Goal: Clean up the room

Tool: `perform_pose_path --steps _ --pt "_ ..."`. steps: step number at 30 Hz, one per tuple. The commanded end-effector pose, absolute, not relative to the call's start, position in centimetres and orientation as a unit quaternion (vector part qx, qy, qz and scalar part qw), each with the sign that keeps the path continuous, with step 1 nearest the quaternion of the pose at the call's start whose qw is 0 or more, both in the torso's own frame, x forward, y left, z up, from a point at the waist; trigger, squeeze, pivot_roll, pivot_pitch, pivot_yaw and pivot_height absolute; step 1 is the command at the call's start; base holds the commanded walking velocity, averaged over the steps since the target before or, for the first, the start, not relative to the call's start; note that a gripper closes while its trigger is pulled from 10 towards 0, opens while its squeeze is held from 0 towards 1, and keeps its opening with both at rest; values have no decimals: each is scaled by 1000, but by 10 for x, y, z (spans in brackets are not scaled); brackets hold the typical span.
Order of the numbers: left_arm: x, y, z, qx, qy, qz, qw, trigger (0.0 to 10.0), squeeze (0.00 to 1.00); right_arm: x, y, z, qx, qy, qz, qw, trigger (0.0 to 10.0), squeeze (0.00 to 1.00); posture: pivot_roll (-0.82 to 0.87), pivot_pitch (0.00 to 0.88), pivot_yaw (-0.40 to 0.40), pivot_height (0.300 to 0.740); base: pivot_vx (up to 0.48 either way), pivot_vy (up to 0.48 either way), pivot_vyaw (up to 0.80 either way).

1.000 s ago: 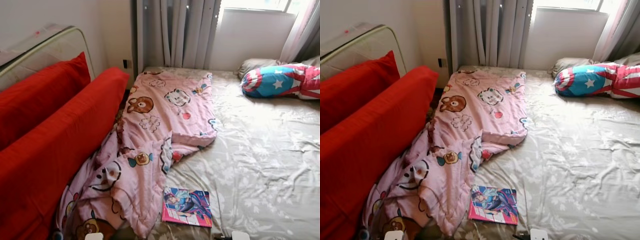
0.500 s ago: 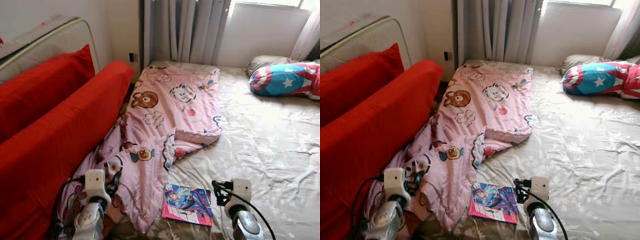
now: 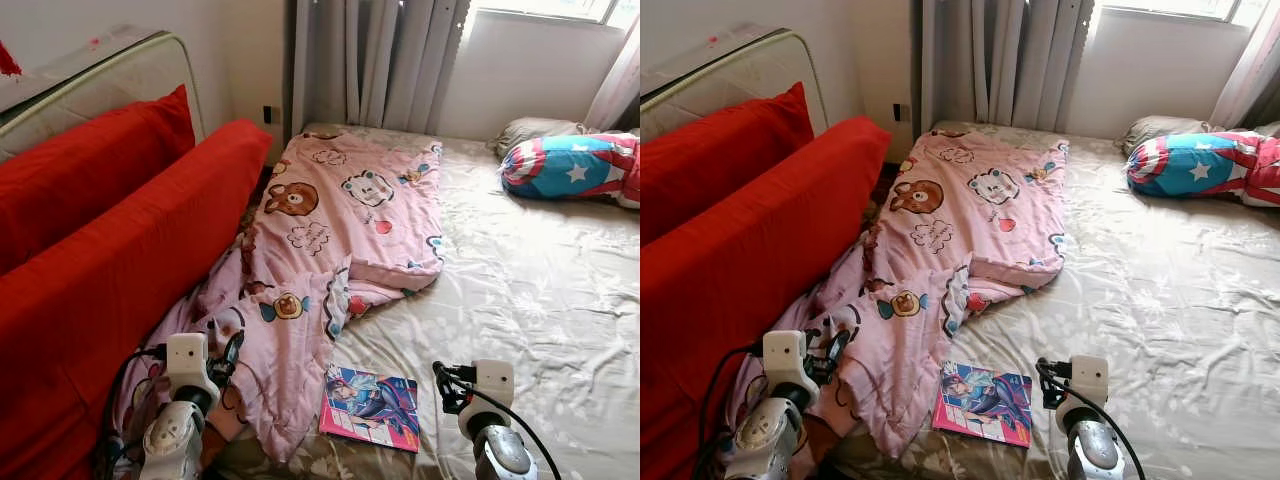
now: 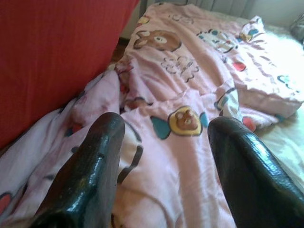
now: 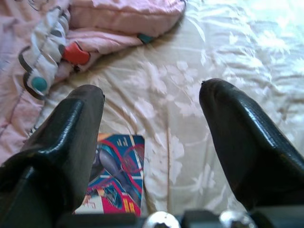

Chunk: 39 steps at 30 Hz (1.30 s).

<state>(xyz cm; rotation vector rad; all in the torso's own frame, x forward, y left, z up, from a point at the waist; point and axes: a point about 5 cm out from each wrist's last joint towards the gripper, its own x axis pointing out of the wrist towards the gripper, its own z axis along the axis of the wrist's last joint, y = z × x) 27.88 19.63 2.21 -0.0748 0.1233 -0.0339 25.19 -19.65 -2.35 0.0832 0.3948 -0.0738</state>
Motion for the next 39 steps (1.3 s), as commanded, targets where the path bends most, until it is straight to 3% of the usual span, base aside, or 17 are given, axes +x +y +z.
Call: perform_pose_path --steps 1,6,22,28,39 --pt "282 192 24 -40 60 -23 997 10000 0 256 -198 -20 38 188 -39 981 10000 0 27 0 -87 740 0 0 0" --pt "283 193 26 -41 57 -19 997 10000 0 256 -196 -20 33 191 -37 980 10000 0 22 0 -76 720 0 0 0" --pt "287 198 28 -40 67 -12 997 10000 0 258 -193 -20 35 189 -38 981 10000 0 19 0 -72 720 0 0 0" --pt "284 195 25 -47 74 -14 996 10000 0 258 -192 -19 32 189 -31 981 10000 0 18 0 -75 675 0 0 0" --pt "283 195 23 -44 83 -15 995 10000 0 256 -190 -20 39 181 -29 982 10000 0 16 0 -72 675 0 0 0"
